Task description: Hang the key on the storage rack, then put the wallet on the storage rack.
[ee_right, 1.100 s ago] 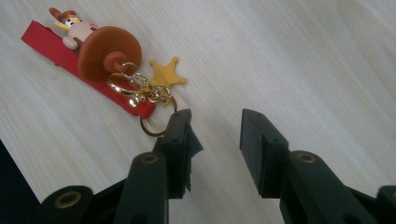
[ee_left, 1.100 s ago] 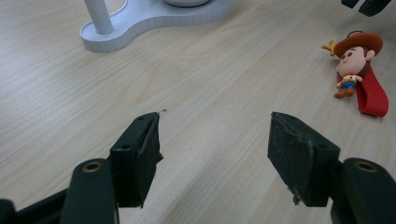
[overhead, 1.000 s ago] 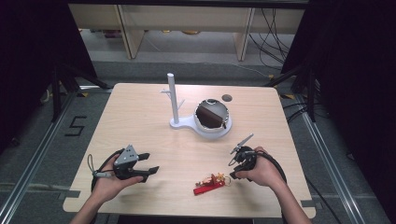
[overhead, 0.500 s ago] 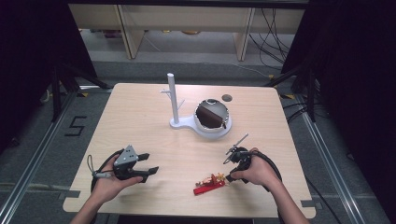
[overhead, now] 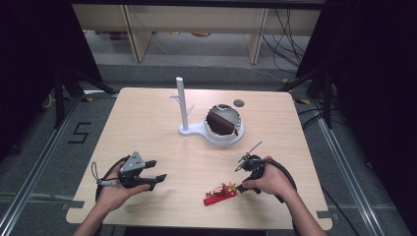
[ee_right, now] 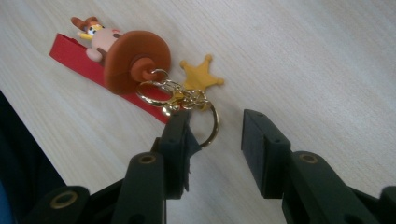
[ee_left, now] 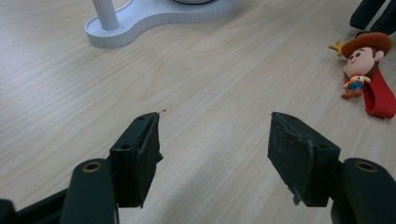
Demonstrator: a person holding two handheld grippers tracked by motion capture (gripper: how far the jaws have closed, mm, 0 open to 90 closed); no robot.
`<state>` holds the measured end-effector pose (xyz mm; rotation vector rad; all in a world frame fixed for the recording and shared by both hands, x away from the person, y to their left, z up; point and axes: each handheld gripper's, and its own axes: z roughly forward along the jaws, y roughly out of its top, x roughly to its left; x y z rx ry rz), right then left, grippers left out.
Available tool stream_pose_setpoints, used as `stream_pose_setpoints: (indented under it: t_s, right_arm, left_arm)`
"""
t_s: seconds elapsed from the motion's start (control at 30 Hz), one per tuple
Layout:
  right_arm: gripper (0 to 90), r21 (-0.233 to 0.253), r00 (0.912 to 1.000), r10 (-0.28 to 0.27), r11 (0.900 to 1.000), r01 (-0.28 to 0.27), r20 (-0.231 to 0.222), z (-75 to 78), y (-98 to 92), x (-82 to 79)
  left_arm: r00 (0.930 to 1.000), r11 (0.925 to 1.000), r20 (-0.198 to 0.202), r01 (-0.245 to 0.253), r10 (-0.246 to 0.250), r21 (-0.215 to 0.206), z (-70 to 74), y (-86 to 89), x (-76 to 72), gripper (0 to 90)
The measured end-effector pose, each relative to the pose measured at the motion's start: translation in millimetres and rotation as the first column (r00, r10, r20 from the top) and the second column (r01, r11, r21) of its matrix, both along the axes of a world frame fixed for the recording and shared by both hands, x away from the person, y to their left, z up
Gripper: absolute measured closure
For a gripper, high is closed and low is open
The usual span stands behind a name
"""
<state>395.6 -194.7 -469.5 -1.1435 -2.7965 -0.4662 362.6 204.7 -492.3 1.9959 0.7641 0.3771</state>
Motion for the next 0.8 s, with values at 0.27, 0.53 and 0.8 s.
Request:
stream_pose_setpoints:
  t_s: [0.27, 0.53, 0.8]
  right_arm:
    - [61.3, 0.01, 0.9984, -0.053, 0.999, 0.054, -0.021, 1.8, 5.6, -2.1]
    - [60.2, -0.008, 0.9967, -0.049, 0.999, 0.049, -0.065, -1.4, 7.0, -1.3]
    - [61.0, -0.018, 0.9916, -0.092, 0.996, 0.091, -0.091, -8.4, 11.8, -2.9]
  left_arm:
    - [0.9999, 0.9999, 0.006, 0.012, -0.012, 0.002, 1.8, 3.1, -5.7, 33.7]
    - [0.9998, 0.9998, 0.005, 0.018, -0.018, -0.008, 3.7, 0.8, -2.6, 33.7]
    - [0.9996, 0.9996, 0.003, 0.026, -0.026, -0.005, 1.0, 1.0, -6.5, 33.6]
